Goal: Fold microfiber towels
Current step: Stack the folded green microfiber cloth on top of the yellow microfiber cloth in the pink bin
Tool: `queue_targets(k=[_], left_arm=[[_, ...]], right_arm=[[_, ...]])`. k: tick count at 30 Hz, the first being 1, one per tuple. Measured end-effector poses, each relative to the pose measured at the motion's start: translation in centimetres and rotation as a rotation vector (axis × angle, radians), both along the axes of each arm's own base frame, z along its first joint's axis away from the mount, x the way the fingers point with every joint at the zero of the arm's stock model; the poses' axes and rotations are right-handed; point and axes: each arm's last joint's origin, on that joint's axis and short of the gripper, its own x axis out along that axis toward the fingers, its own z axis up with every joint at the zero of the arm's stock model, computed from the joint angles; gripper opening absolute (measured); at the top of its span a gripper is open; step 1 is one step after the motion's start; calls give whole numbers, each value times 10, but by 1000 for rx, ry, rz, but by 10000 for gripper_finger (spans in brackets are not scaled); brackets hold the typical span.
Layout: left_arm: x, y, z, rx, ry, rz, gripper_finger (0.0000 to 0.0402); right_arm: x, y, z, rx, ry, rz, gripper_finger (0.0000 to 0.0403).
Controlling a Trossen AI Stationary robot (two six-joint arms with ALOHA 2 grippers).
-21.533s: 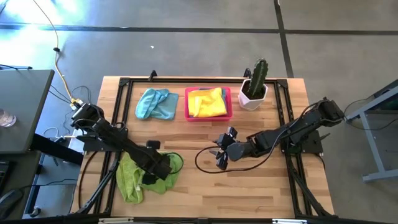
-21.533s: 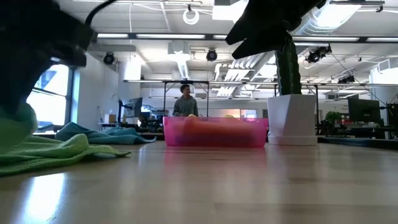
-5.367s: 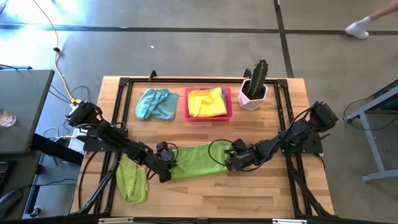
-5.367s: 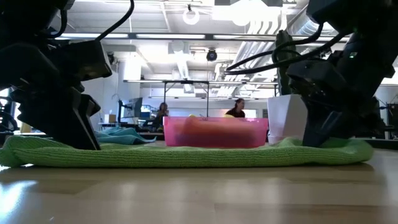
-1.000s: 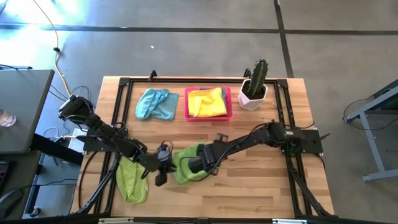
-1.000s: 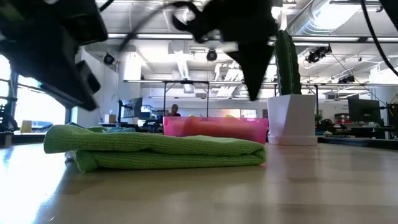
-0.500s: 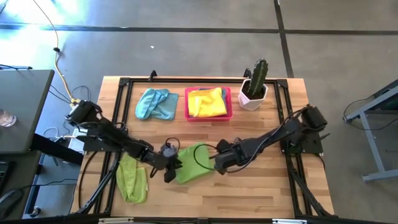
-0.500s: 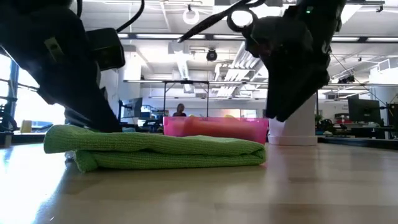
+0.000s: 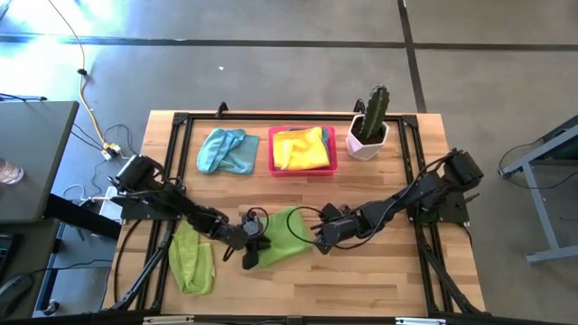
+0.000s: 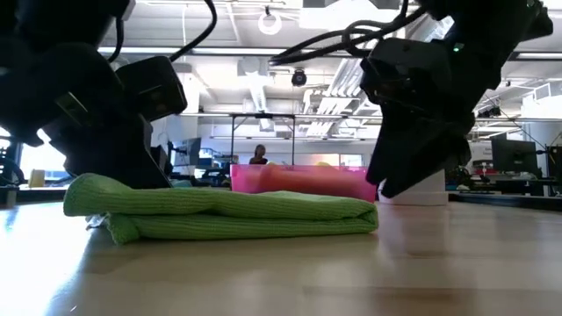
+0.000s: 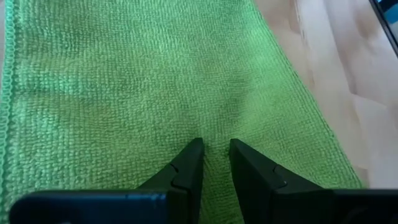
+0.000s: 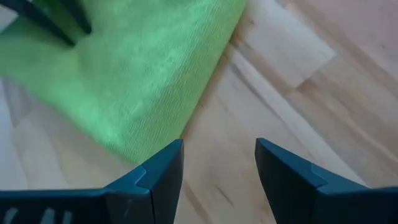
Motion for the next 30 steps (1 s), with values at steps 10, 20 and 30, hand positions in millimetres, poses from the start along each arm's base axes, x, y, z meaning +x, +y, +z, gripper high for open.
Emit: queue_targets(k=[10,20,30], left_arm=[[-1,0,-4,16,24,-38,74],[-1,0,-5,31,26,-52,74],[-1,0,-5,36,21,-51,74]], right_arm=[[1,-3,-1,26,-57,-93,192],[18,-1,4,101,-219,-124,221],[34,-14,-25,209,-189,-136,234]])
